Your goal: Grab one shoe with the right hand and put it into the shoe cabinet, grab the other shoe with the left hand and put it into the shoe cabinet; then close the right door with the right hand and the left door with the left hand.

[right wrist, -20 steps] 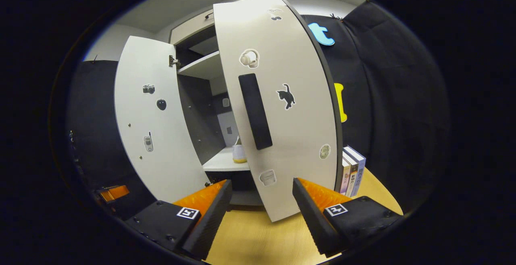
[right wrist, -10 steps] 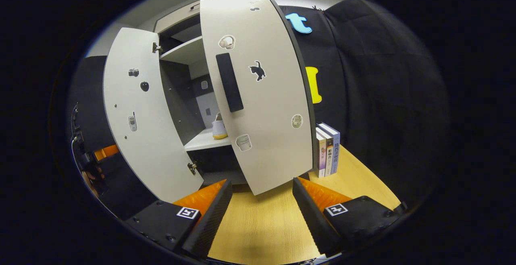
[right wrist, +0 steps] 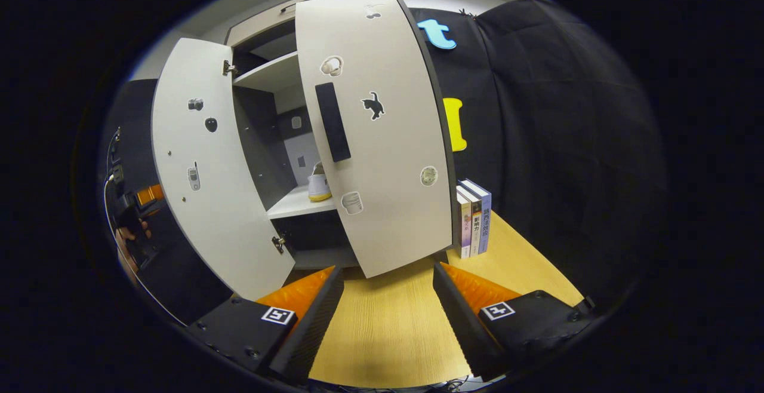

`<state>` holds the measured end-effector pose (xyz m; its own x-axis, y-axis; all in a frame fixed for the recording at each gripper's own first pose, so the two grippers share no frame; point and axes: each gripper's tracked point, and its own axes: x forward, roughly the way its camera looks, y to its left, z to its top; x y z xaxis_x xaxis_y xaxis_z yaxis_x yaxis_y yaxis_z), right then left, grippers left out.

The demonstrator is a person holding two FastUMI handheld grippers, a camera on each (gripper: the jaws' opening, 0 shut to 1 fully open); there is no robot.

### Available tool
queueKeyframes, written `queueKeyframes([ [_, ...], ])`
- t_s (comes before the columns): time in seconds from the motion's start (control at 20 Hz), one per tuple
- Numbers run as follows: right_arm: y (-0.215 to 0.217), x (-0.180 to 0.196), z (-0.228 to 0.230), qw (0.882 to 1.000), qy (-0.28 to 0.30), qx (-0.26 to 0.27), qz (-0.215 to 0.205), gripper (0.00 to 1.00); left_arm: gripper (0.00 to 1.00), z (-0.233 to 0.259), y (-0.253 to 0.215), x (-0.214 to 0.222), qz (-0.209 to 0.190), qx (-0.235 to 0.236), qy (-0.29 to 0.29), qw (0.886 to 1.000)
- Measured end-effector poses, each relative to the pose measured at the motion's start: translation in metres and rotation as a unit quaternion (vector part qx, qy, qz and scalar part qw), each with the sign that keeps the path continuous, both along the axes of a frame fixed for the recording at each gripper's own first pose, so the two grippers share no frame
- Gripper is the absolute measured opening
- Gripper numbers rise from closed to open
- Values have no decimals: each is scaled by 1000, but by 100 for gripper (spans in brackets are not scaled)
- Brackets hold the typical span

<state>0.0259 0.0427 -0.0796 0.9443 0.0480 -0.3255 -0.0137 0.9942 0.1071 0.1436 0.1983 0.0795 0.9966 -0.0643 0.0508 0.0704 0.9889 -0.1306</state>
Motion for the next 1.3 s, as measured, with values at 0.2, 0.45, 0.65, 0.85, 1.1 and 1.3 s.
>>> queueKeyframes([
  [0.2,-1,1,-6,1000,-4,16,5,98,95,11,-3,-5,17,21,-1,1000],
  [0.45,-21,-3,-18,999,8,33,-2,98,94,19,-37,-9,14,64,2,998],
  [0.65,-45,2,-15,999,10,36,-11,98,94,15,-77,-9,8,59,12,998],
  [0.85,-65,12,2,1000,-6,28,-9,98,94,14,-129,1,-10,60,14,998],
  [1.1,-89,28,14,999,-16,27,-2,97,95,10,-195,10,-26,37,9,999],
  [1.3,-106,41,18,999,-23,33,2,98,92,-3,-221,-2,-18,41,14,999],
])
